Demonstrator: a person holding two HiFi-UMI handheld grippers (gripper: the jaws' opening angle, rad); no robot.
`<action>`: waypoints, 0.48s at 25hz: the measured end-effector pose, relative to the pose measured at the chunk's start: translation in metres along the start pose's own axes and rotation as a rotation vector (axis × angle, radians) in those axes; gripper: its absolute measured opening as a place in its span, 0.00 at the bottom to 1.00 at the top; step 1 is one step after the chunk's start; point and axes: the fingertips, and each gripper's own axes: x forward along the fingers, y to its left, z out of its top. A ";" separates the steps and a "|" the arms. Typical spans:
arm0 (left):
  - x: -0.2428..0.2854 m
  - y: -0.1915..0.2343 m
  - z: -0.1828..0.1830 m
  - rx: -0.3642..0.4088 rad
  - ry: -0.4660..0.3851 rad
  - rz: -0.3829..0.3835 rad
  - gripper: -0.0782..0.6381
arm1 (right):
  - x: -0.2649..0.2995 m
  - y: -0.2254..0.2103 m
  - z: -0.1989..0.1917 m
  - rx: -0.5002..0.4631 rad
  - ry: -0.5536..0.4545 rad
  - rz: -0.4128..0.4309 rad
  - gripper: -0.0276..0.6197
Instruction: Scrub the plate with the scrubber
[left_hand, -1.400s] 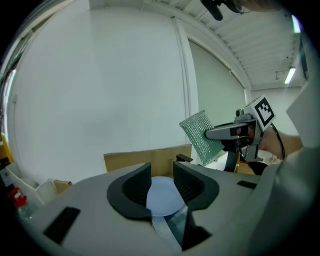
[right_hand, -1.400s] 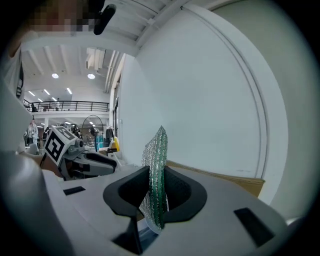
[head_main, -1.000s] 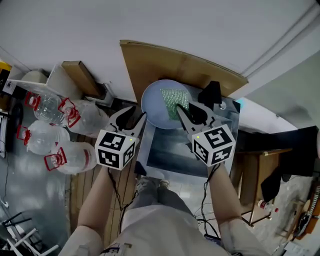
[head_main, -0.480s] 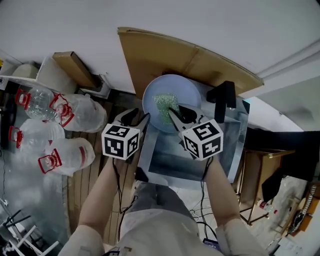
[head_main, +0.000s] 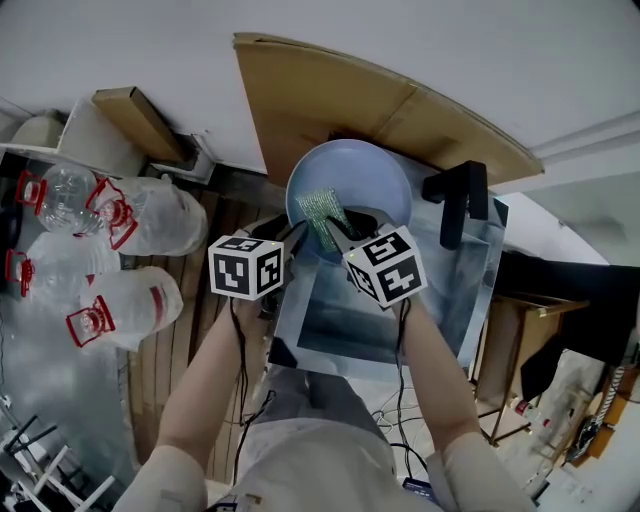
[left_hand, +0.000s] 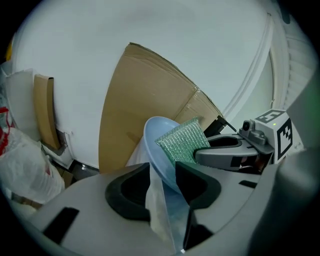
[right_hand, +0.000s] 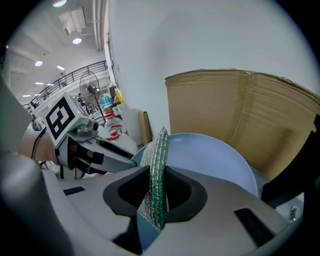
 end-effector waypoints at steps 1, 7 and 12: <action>0.002 0.001 -0.002 -0.006 0.008 -0.004 0.33 | 0.003 -0.002 0.000 -0.002 0.007 -0.001 0.21; 0.009 0.003 0.000 -0.039 0.015 -0.024 0.27 | 0.024 -0.010 -0.004 -0.062 0.086 0.004 0.22; 0.008 0.008 0.001 -0.051 0.030 -0.032 0.24 | 0.039 -0.020 -0.006 -0.082 0.118 0.029 0.22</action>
